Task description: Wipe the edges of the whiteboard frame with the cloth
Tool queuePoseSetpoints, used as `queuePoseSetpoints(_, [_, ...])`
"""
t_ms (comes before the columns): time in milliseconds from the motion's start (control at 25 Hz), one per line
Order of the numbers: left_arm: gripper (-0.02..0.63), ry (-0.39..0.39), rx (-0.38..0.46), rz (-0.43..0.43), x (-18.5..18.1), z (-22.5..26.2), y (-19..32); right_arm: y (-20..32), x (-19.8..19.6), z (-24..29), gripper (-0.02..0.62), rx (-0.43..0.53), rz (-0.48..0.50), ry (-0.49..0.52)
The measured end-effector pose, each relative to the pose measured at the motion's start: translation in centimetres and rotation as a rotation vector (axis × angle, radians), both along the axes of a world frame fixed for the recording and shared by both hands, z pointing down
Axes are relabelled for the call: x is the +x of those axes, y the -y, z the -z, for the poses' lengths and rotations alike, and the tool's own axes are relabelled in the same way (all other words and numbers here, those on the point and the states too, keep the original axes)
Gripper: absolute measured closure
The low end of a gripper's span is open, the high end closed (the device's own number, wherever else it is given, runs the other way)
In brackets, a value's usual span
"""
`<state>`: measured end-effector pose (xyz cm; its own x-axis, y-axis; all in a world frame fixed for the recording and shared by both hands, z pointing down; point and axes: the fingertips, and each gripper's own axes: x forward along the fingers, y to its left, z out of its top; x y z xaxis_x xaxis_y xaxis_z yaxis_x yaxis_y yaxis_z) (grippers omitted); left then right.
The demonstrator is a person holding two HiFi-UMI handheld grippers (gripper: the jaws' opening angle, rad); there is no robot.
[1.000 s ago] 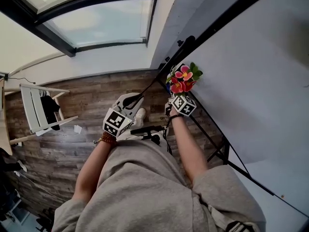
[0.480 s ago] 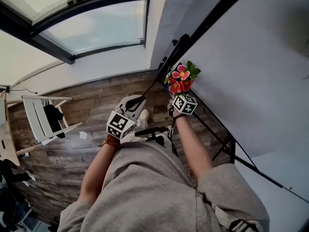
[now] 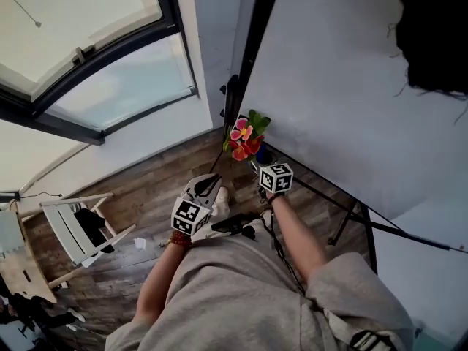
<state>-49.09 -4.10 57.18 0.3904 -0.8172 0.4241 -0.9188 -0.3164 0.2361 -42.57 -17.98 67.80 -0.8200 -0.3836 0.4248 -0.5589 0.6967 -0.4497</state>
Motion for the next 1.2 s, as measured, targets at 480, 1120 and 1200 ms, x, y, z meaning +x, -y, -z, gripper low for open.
queuePoseSetpoints(480, [0.572,0.036,0.01,-0.131,8.9,0.4,2.4,-2.3,8.3,3.7,0.447,0.031,-0.048,0.056])
queuePoseSetpoints(1120, [0.574,0.078,0.163,-0.283,23.7,5.8,5.1,-4.5,24.7,12.1,0.448,0.232,-0.193,0.067])
queuePoseSetpoints(1200, [0.574,0.082,0.198,-0.3,25.3,6.8,5.6,-4.6,26.4,13.5,0.448,0.266,-0.215,0.071])
